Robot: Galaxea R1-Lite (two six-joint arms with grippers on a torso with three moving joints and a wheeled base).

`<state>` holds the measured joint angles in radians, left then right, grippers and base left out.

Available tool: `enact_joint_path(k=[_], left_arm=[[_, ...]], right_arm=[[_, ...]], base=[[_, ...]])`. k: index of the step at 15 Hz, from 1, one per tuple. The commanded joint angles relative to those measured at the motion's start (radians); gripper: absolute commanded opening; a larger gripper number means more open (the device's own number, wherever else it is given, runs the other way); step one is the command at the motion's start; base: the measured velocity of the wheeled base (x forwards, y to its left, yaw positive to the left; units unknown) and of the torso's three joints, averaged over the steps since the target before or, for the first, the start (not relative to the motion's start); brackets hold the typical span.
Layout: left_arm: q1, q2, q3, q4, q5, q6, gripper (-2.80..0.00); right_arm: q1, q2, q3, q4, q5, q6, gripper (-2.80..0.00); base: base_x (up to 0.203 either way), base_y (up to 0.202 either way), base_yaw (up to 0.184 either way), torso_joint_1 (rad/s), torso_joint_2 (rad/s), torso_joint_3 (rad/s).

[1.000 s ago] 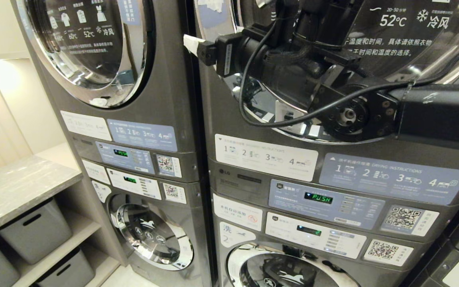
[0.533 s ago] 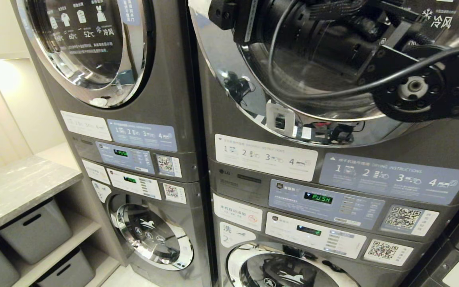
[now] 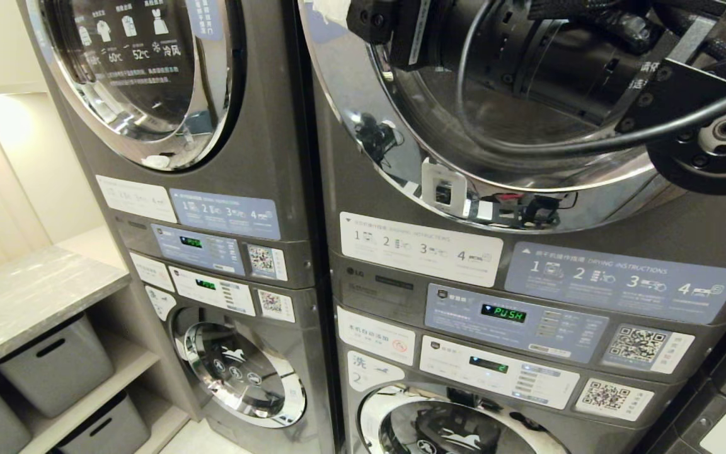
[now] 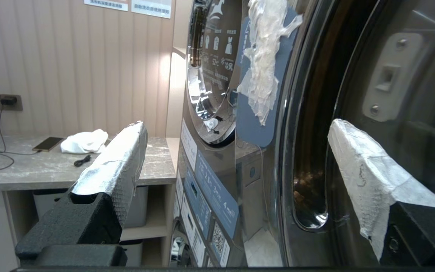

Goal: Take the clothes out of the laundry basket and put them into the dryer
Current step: Open the dryer

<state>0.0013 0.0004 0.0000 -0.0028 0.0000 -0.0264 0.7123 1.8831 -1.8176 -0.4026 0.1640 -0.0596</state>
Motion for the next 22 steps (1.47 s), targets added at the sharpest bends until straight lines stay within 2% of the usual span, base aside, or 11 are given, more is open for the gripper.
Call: enact_joint_path(k=[1, 10, 13, 18, 22], left_arm=[[0.000, 0.000, 0.000, 0.000, 0.000, -0.001, -2.80], [0.000, 0.001, 0.000, 0.000, 0.000, -0.003, -2.80], [0.000, 0.001, 0.000, 0.000, 0.000, -0.006, -2.80], [0.000, 0.001, 0.000, 0.000, 0.000, -0.006, -2.80], [0.000, 0.001, 0.000, 0.000, 0.000, -0.006, -2.80]], right_arm=[[0.001, 0.025, -0.004, -0.003, 0.001, -0.001, 0.00], [0.001, 0.107, -0.088, 0.004, 0.022, 0.000, 0.00], [0.001, 0.106, -0.087, 0.007, 0.059, 0.000, 0.00], [-0.001, 0.065, -0.065, 0.007, 0.178, 0.005, 0.00], [0.002, -0.029, 0.030, 0.009, 0.216, 0.004, 0.00]], base=[[0.000, 0.000, 0.000, 0.000, 0.00, 0.000], [0.000, 0.000, 0.000, 0.000, 0.00, 0.000], [0.000, 0.000, 0.000, 0.000, 0.00, 0.000], [0.000, 0.000, 0.000, 0.000, 0.00, 0.000], [0.000, 0.000, 0.000, 0.000, 0.00, 0.000]])
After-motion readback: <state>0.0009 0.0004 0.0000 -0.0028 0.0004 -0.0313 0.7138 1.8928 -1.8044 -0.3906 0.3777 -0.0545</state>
